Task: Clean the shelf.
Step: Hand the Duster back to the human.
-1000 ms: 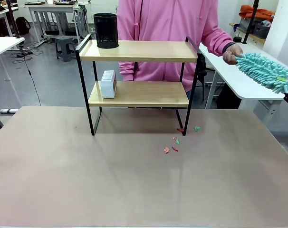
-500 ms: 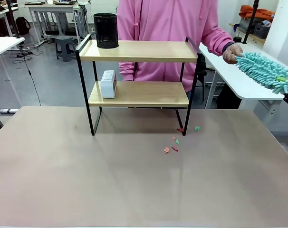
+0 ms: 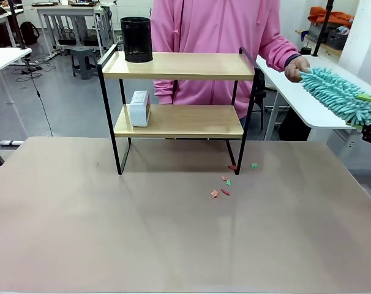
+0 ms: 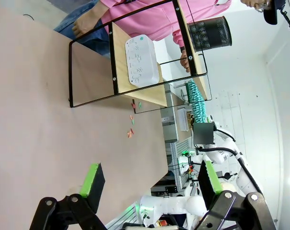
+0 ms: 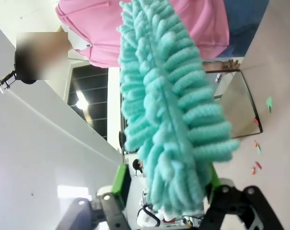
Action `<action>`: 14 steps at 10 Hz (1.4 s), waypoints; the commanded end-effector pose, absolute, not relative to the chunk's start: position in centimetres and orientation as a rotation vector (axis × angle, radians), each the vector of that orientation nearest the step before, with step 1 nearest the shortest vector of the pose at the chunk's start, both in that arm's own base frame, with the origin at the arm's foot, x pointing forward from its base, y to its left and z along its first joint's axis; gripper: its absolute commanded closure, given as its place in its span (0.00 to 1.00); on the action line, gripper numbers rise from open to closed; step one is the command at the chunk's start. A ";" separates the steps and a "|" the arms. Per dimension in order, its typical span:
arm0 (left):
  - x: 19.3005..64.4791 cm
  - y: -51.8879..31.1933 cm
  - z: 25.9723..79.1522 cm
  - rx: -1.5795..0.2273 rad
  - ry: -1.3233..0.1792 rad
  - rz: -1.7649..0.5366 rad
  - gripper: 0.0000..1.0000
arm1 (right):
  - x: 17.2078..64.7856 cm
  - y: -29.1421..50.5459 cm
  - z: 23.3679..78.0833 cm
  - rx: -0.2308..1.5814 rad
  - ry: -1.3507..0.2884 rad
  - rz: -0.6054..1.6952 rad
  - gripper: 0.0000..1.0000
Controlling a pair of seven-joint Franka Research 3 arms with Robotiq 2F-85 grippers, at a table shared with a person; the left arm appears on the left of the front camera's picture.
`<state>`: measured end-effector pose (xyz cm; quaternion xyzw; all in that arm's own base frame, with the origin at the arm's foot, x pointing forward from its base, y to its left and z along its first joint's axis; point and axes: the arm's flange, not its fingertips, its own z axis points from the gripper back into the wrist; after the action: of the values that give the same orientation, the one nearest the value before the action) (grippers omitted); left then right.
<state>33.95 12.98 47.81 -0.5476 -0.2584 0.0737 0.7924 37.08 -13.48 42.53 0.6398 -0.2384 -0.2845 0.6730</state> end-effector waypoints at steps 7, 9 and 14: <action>33.4 2.2 47.5 -1.378 -0.317 -0.130 0.00 | 38.1 -1.9 43.7 1.412 -0.133 -0.202 0.00; 33.0 -3.0 44.1 -1.343 -0.114 -0.201 0.00 | 40.6 3.4 42.5 1.401 -0.085 -0.124 0.00; 34.3 -3.9 44.4 -1.365 -0.111 -0.196 0.00 | 39.3 4.8 42.3 1.406 -0.062 -0.117 0.00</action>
<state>34.68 -4.21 43.63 -0.6243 -0.0464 -0.0853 0.7751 39.96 5.34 42.05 0.6429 -0.0302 -0.0576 0.7632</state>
